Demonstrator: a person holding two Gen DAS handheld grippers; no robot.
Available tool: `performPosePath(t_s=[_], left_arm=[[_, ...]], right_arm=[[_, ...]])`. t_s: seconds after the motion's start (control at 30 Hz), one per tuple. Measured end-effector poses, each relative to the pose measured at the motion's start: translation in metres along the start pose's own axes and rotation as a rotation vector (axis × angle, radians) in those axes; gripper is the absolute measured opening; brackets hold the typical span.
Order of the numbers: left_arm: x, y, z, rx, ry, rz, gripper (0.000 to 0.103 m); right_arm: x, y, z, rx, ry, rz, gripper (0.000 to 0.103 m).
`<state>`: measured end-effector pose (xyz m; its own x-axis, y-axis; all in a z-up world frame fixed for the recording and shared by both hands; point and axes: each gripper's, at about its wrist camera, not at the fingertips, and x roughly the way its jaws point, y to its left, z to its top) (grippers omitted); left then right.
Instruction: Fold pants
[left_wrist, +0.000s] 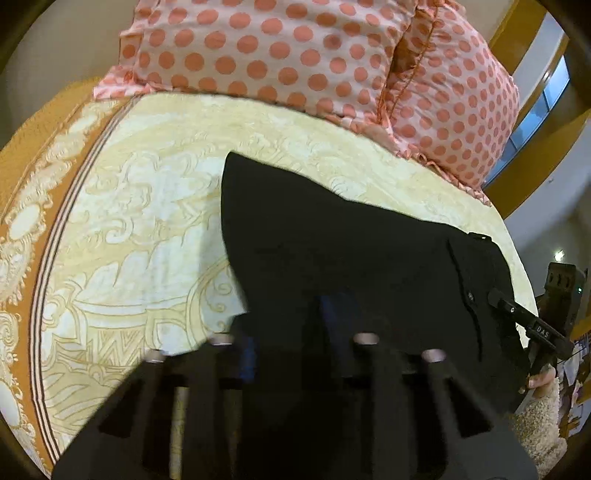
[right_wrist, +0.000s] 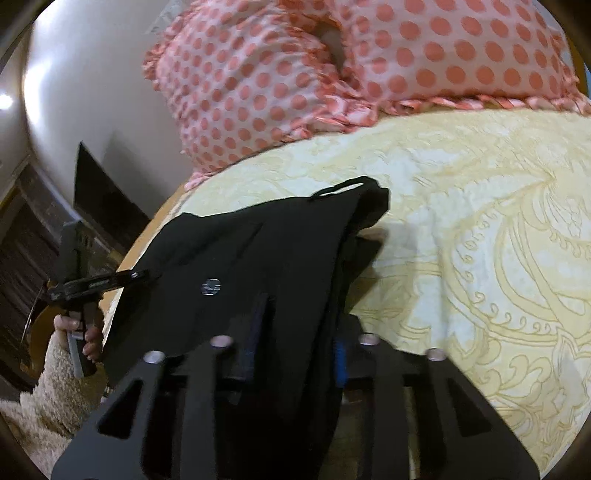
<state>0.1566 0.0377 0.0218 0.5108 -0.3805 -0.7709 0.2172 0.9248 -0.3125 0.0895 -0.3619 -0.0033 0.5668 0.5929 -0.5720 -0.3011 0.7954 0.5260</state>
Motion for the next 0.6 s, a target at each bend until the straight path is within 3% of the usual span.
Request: performPosePath(t_s=[0.07, 0.27, 0.47, 0.6], left_arm=[[-0.003, -0.005, 0.002, 0.022, -0.011, 0.02, 0.009], [-0.018, -0.017, 0.015, 0.05, -0.059, 0.032, 0.005], [-0.018, -0.045, 0.06, 0.113, -0.133, 0.063, 0.005], [0.005, -0.054, 0.101, 0.123, -0.158, 0.087, 0.005]], right_arm=[[-0.004, 0.007, 0.004, -0.019, -0.011, -0.003, 0.021], [-0.009, 0.019, 0.027, -0.077, -0.028, -0.027, 0.018], [-0.012, 0.024, 0.074, -0.136, -0.112, -0.087, 0.014], [-0.004, 0.009, 0.105, -0.137, -0.167, -0.147, 0.014]])
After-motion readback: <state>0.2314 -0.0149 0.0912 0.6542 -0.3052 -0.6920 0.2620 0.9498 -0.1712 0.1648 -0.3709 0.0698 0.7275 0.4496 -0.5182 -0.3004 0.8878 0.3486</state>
